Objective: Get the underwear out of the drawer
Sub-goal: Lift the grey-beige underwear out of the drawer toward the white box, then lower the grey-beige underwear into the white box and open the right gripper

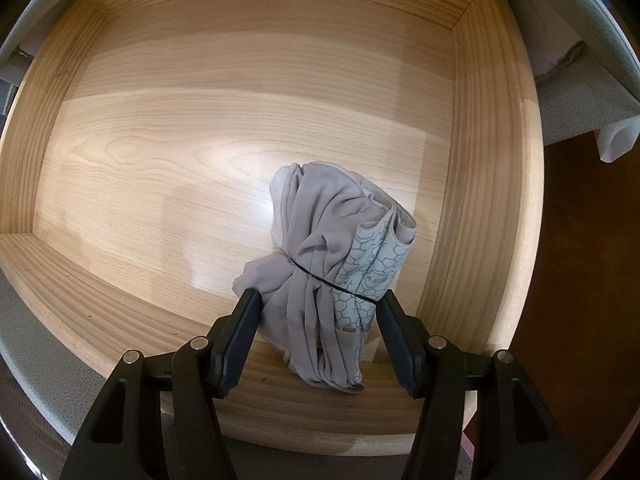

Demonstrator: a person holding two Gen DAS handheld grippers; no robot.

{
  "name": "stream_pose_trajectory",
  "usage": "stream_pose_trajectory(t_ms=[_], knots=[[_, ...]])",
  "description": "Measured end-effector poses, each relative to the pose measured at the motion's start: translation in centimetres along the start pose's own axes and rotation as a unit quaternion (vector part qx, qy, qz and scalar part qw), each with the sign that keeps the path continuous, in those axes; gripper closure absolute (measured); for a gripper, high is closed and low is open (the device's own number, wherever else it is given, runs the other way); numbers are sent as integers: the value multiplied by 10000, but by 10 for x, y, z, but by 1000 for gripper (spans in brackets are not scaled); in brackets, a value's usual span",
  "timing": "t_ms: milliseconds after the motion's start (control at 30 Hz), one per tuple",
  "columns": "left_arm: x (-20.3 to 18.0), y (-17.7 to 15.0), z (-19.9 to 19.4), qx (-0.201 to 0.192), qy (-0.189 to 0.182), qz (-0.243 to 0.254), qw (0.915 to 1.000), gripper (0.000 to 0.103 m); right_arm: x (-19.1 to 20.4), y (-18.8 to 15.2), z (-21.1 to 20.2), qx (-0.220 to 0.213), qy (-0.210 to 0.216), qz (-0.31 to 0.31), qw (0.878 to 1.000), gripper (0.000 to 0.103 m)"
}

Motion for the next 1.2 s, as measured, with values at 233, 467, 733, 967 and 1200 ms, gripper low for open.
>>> stream_pose_trajectory(t_ms=[233,467,733,967,1200], knots=[[-7,-10,18,79,30,58,9999,39,-3,-7,1,-98,-3,28,9999,53],[-12,-13,14,-169,229,175,9994,39,-1,-16,-11,-511,-261,-124,9983,60],[-11,-13,14,-202,235,140,9994,39,-10,-43,-48,-1600,-207,-119,9868,62],[-5,-13,12,-220,110,3,9997,39,-25,-89,-108,-2453,173,-29,9693,62],[-5,-14,11,-248,94,-31,9996,39,-42,-98,-198,-3194,339,14,9470,62]])
Point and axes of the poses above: each gripper's, at about its wrist camera, not at the fingertips, and z roughly the way its jaws point, x to its left, y to its top, the point moved 3 cm from there along z, roughly the way its jaws point, and after that the axes turned 11 degrees about x, right-handed, at the moved point
